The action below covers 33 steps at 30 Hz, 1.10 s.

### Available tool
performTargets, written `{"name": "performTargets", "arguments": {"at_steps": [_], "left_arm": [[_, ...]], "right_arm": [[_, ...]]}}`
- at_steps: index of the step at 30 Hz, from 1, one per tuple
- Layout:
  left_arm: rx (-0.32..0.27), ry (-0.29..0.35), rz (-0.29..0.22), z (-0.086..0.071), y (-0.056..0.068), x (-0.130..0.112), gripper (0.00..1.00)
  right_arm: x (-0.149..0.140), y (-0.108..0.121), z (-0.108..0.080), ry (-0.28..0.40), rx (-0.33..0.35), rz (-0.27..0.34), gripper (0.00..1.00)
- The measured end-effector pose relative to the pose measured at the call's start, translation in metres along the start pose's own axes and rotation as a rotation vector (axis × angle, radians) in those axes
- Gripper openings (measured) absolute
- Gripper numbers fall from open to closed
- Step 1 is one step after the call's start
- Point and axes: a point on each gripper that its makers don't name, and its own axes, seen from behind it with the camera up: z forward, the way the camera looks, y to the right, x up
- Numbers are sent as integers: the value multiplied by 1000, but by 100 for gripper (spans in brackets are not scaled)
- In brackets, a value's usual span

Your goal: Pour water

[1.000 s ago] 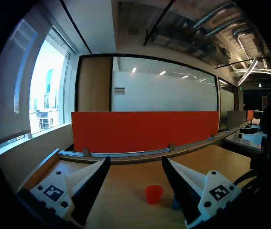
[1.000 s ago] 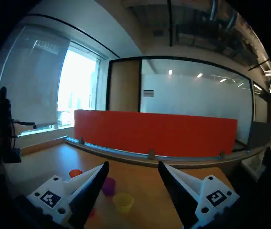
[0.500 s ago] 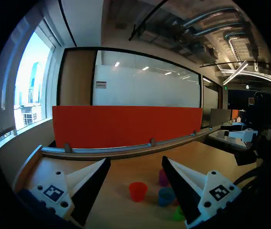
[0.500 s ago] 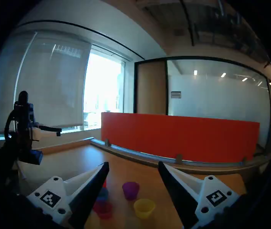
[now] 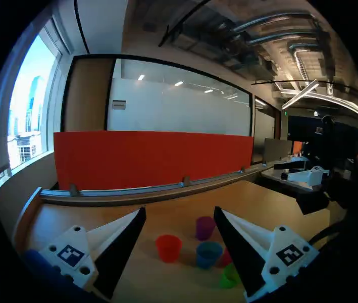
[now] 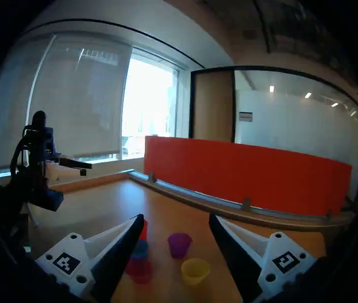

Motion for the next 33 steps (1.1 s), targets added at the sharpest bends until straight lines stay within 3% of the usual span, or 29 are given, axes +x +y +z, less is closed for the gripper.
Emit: {"name": "performTargets", "arguments": {"at_steps": [14,23,33], "left_arm": [[-68,-84,33,7,12,-29,100],[-111,-139,48,9,19,-50,100],[-174,-185,80,13,37,-71,100]], "right_arm": [[-32,1,9,-118,57,-68,99],[-52,-1,13,-189,102,-80,100],[-66,0,18,-238,124,-101,100]]}}
